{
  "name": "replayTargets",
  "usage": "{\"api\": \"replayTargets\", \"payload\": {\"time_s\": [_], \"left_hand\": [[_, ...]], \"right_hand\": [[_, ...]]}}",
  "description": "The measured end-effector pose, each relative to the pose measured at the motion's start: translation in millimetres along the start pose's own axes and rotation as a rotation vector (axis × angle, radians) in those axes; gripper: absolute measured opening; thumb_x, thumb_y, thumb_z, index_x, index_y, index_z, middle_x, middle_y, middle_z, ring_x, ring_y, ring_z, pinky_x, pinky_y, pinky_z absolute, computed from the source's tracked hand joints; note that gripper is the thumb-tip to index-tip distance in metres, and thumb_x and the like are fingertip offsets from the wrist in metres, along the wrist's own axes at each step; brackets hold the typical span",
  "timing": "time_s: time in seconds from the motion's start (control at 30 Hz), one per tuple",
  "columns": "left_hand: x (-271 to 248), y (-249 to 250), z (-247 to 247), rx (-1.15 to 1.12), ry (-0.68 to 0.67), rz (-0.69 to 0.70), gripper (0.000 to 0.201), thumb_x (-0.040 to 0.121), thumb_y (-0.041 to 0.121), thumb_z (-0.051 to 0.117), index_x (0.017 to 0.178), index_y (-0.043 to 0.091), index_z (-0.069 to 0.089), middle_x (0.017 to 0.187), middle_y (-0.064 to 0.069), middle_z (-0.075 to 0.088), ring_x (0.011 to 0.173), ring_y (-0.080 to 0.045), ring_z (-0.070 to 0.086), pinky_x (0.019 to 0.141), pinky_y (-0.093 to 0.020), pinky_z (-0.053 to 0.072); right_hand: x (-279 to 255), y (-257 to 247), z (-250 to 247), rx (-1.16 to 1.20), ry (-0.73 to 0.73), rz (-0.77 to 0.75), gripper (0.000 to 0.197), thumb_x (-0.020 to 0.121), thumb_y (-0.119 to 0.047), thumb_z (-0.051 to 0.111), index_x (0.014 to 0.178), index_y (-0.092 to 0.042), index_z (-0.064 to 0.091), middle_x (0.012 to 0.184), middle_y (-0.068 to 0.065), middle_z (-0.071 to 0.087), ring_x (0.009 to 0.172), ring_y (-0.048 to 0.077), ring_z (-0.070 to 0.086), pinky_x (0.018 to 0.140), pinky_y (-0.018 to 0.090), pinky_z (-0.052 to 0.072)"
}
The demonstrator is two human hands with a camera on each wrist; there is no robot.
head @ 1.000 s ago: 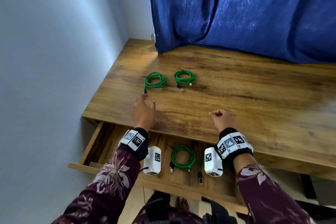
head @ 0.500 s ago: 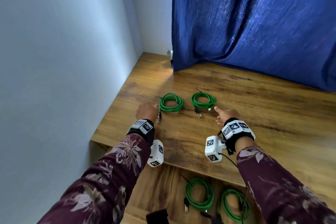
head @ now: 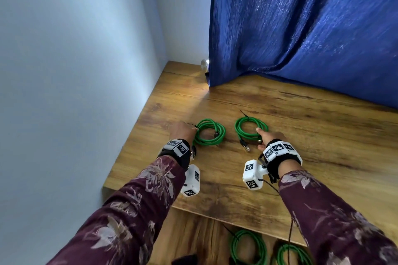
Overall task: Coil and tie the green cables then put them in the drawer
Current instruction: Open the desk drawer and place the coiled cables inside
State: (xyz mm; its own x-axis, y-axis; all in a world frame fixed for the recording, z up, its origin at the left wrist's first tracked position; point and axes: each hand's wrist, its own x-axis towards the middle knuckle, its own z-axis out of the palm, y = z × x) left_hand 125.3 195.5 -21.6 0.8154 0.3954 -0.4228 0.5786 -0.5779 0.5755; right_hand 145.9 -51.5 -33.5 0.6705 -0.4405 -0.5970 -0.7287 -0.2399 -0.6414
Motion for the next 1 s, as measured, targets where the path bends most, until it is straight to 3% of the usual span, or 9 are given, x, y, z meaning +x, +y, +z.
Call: {"api": "replayTargets", "payload": {"time_s": [0.13, 0.3, 0.37, 0.43, 0.6, 0.73, 0.8, 0.87, 1.0], "left_hand": [[-2.1, 3.0, 2.2, -0.05, -0.029, -0.024, 0.039, 0.076, 0.028, 0.072, 0.05, 0.009, 0.051, 0.057, -0.006, 0.051, 0.064, -0.024, 0.053, 0.05, -0.024, 0.035], [-8.0, 1.6, 6.2, -0.021, -0.02, 0.011, 0.023, 0.073, 0.018, 0.074, 0.064, 0.003, 0.06, 0.079, -0.018, 0.066, 0.078, -0.03, 0.065, 0.056, -0.029, 0.041], [-11.0, -1.8, 6.1, -0.003, 0.0, 0.026, 0.028, 0.073, 0.014, 0.071, 0.053, 0.005, 0.054, 0.062, -0.013, 0.058, 0.065, -0.026, 0.058, 0.053, -0.028, 0.038], [-15.6, -5.3, 5.1, 0.011, 0.031, 0.047, 0.038, 0.073, 0.013, 0.07, 0.045, 0.009, 0.045, 0.05, -0.005, 0.046, 0.056, -0.021, 0.048, 0.049, -0.027, 0.034], [-35.0, -14.5, -4.8, -0.045, 0.107, 0.1, 0.042, 0.075, 0.017, 0.072, 0.043, 0.011, 0.045, 0.046, -0.001, 0.044, 0.045, -0.015, 0.04, 0.042, -0.025, 0.03], [-51.9, -27.5, -12.7, -0.074, 0.127, 0.125, 0.026, 0.076, 0.023, 0.072, 0.06, 0.004, 0.067, 0.059, -0.008, 0.063, 0.055, -0.019, 0.058, 0.049, -0.025, 0.039], [-62.6, -37.0, -17.9, -0.083, 0.144, 0.123, 0.026, 0.077, 0.026, 0.072, 0.066, 0.002, 0.072, 0.066, -0.012, 0.07, 0.065, -0.023, 0.066, 0.058, -0.03, 0.049], [-76.3, -48.5, -23.3, -0.079, 0.179, 0.128, 0.027, 0.077, 0.027, 0.071, 0.065, 0.003, 0.072, 0.067, -0.013, 0.07, 0.067, -0.024, 0.067, 0.062, -0.033, 0.052], [-108.1, -74.1, -30.0, -0.075, 0.215, 0.125, 0.023, 0.075, 0.027, 0.072, 0.059, 0.011, 0.067, 0.066, -0.016, 0.07, 0.067, -0.027, 0.069, 0.064, -0.036, 0.054]], "right_hand": [[7.5, 3.3, 4.9, 0.041, -0.007, 0.03, 0.037, 0.082, -0.031, 0.069, 0.097, 0.002, 0.061, 0.064, 0.008, 0.054, 0.058, 0.022, 0.062, 0.075, 0.039, 0.057], [3.9, 6.9, 9.1, 0.18, -0.065, 0.051, 0.023, 0.088, -0.01, 0.061, 0.105, 0.005, 0.054, 0.072, 0.006, 0.046, 0.062, 0.016, 0.05, 0.064, 0.032, 0.051], [2.3, 11.1, 9.3, 0.249, -0.098, 0.087, 0.03, 0.089, -0.007, 0.056, 0.115, 0.008, 0.052, 0.093, 0.007, 0.053, 0.076, 0.019, 0.056, 0.071, 0.033, 0.054], [0.6, 16.0, 9.1, 0.328, -0.104, 0.131, 0.019, 0.089, -0.005, 0.055, 0.107, 0.003, 0.055, 0.124, 0.01, 0.052, 0.085, 0.02, 0.059, 0.072, 0.026, 0.054], [-14.1, 24.9, 7.9, 0.434, -0.156, 0.095, 0.037, 0.093, -0.004, 0.05, 0.13, 0.0, 0.047, 0.14, 0.012, 0.042, 0.065, 0.011, 0.05, 0.063, 0.014, 0.051], [-37.1, 29.2, 1.6, 0.465, -0.179, 0.068, 0.031, 0.091, -0.003, 0.053, 0.121, 0.002, 0.054, 0.115, 0.009, 0.049, 0.063, 0.012, 0.051, 0.038, 0.013, 0.047], [-50.7, 33.8, -0.4, 0.497, -0.219, 0.069, 0.009, 0.091, -0.002, 0.054, 0.097, -0.001, 0.06, 0.1, 0.009, 0.052, 0.064, 0.012, 0.051, 0.038, 0.013, 0.047], [-67.6, 41.5, -1.6, 0.506, -0.259, 0.045, 0.018, 0.092, 0.0, 0.051, 0.075, -0.007, 0.054, 0.078, 0.007, 0.055, 0.065, 0.011, 0.048, 0.037, 0.012, 0.046], [-97.5, 65.3, -5.5, 0.485, -0.283, 0.013, 0.02, 0.088, 0.003, 0.056, 0.07, -0.005, 0.053, 0.062, 0.008, 0.058, 0.064, 0.014, 0.052, 0.038, 0.016, 0.049]]}}
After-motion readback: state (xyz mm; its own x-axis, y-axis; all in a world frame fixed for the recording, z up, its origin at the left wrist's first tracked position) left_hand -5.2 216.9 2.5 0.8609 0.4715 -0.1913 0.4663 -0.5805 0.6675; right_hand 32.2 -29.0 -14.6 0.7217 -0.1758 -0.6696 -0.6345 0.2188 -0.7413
